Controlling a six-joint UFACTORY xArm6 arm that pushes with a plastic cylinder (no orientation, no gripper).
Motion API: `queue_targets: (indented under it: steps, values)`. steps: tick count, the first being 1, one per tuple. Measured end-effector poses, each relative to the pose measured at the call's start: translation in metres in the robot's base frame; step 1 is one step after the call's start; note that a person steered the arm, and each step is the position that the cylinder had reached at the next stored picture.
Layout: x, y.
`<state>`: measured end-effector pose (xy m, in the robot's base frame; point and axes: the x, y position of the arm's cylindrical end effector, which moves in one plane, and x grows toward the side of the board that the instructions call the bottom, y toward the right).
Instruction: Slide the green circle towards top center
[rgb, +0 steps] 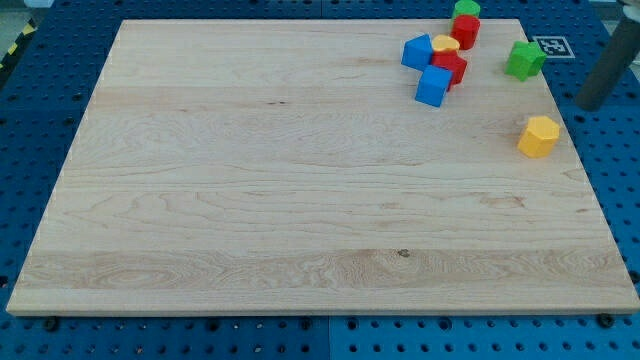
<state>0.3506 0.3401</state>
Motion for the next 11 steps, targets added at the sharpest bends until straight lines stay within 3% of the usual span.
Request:
queue_targets:
  steps: [2, 3, 6, 9, 11]
  values:
    - [-0.122, -0.013]
    - [-0.144, -0.037]
    - [-0.16, -0.068]
    - [-0.159, -0.151]
    - [-0.158, -0.173]
